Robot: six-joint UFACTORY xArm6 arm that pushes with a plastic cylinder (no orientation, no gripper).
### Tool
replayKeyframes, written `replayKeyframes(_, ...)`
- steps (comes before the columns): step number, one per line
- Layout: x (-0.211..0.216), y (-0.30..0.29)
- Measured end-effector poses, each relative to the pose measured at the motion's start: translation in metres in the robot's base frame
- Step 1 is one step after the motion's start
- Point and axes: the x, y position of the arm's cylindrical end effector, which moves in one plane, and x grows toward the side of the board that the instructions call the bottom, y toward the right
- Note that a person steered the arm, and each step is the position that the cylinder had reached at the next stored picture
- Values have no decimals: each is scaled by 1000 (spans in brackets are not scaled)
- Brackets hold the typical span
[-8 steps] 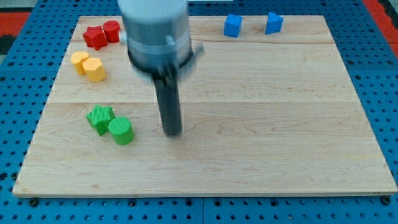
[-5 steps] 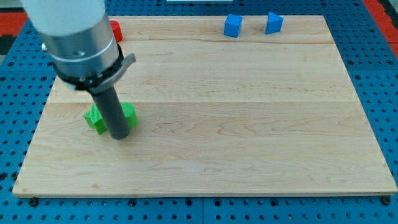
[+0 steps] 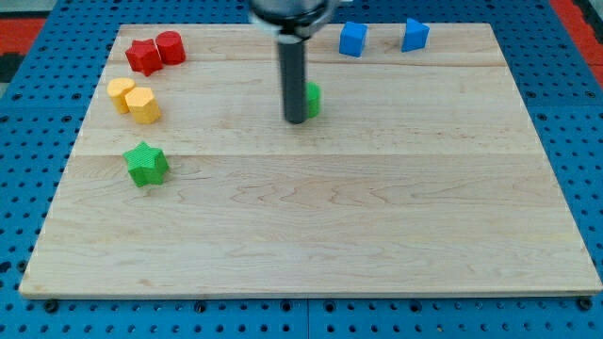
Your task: Push the green circle into the triangle
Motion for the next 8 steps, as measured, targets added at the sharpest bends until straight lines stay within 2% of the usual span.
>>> replayKeyframes(1, -38, 23)
replayKeyframes(2, -60, -6)
replayKeyframes(3, -91, 14)
replayKeyframes(4, -108, 72)
replayKeyframes(5, -110, 92)
replayKeyframes(6, -129, 106)
replayKeyframes(7, -73, 96)
replayKeyframes(8, 33, 50)
